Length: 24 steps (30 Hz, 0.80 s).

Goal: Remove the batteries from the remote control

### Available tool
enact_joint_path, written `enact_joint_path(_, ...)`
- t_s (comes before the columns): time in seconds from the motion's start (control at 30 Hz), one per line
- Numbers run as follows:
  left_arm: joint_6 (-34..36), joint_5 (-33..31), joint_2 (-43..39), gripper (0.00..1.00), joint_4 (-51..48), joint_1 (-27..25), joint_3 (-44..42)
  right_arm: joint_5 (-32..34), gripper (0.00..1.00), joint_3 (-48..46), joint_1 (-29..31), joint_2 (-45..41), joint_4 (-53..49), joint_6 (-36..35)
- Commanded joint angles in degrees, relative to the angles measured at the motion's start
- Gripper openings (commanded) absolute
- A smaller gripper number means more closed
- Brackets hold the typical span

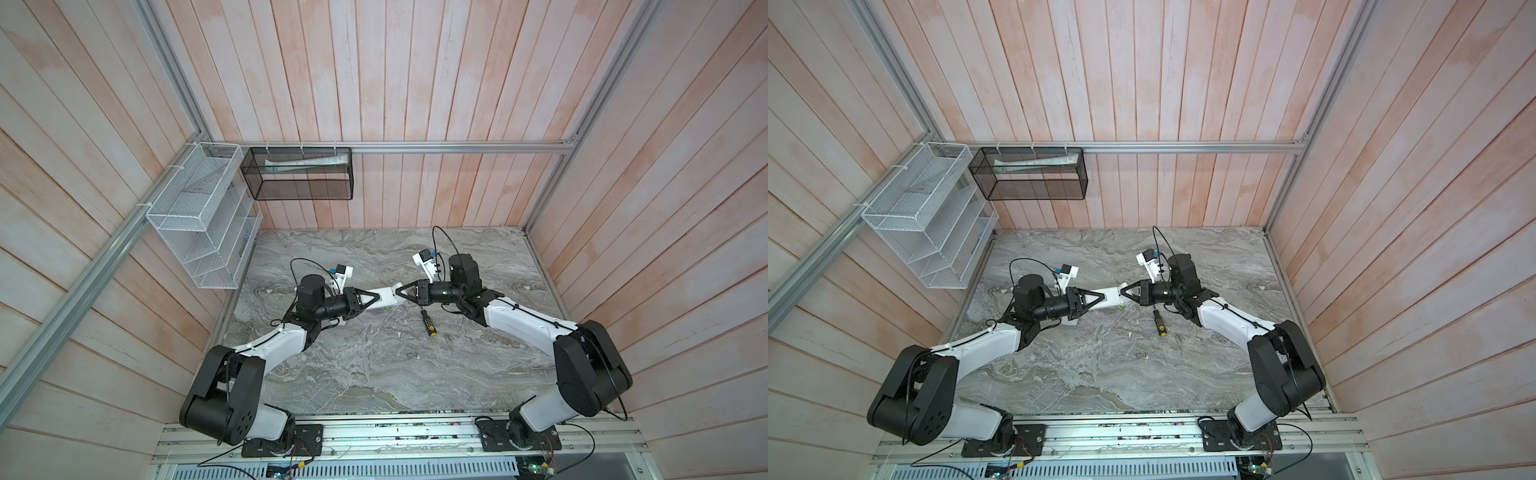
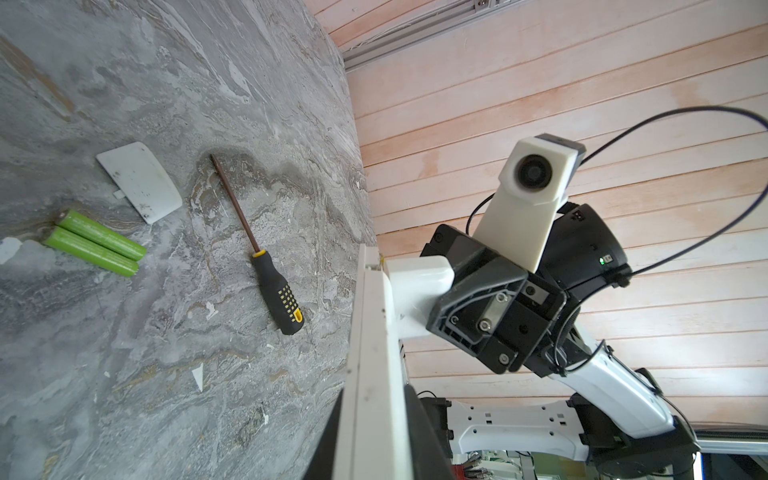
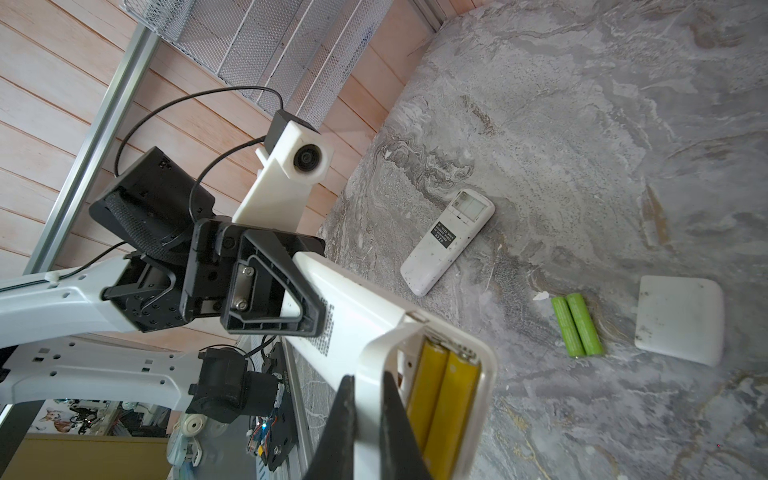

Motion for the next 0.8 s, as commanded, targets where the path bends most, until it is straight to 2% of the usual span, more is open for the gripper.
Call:
enact_joint_path(0.0,1.60,0.66,-0.44,0.00,0.64,0.03,1.79,-0.48,0.02,0.78,-0.47,0.53,0.38,-0.51)
enact_joint_path(0.2,3.08,-0.34,0.38,0.00,-1.26,0.16,1.13,0.21,0.02,-1.16,-3.56,-1.90,0.96,-0.50)
enact_joint_path(0.43,3.72,-0.66,0.79,0.00,-1.88,0.29,0.36,0.64,0.02,-5.20,-10.25,-3.12,0.89,-2.34)
enact_joint_path(0.57,4.07,-0.70,0.01,0.00,-2.45,0.29,-0.06,0.76,0.02,-8.81,-15.19,-2.00,2.18,-3.24)
enact_joint_path(0.77,4.69,-1.08,-1.26,0.00,-3.98,0.29,-0.17,1.57,0.03,-10.96,-18.69,2.34,1.85,-6.55)
